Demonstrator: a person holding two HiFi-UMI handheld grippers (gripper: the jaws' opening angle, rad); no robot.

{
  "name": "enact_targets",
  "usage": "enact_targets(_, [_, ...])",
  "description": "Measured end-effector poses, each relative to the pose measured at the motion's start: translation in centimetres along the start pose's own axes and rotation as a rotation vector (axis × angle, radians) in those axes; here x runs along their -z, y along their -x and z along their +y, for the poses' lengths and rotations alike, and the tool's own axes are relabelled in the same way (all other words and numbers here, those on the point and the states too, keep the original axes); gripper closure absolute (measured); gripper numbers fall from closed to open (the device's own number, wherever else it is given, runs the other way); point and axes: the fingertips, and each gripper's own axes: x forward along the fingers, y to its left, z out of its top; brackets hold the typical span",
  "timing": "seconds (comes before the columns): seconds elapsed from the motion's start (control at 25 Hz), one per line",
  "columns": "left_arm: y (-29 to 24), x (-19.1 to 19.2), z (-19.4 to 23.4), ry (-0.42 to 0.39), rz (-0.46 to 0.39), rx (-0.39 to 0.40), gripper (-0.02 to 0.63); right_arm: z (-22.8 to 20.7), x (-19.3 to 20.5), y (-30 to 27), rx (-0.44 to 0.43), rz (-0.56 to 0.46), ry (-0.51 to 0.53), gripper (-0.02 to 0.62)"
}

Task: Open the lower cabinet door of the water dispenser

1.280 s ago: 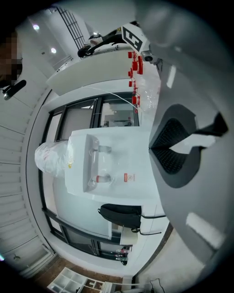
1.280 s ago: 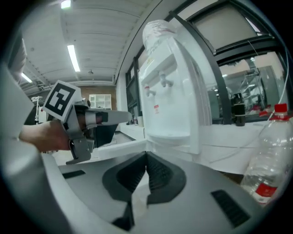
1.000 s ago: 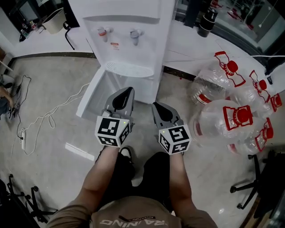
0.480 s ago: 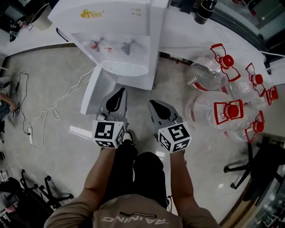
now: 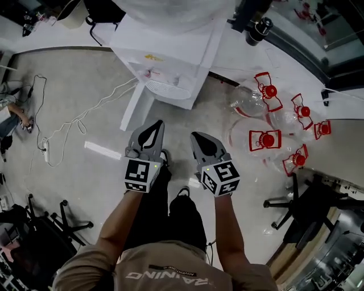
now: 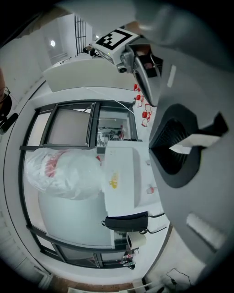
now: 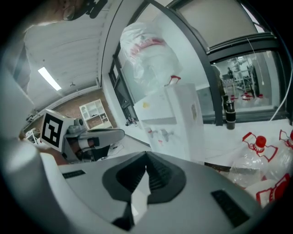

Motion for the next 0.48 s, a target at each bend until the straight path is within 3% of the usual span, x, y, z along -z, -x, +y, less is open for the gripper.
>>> enact_targets(0.48, [10.6, -18.4, -2.5, -0.031, -0.112, 0.027, 0.604, 8.5, -15.7, 9.8, 0.021, -0.072, 0.095, 0.584])
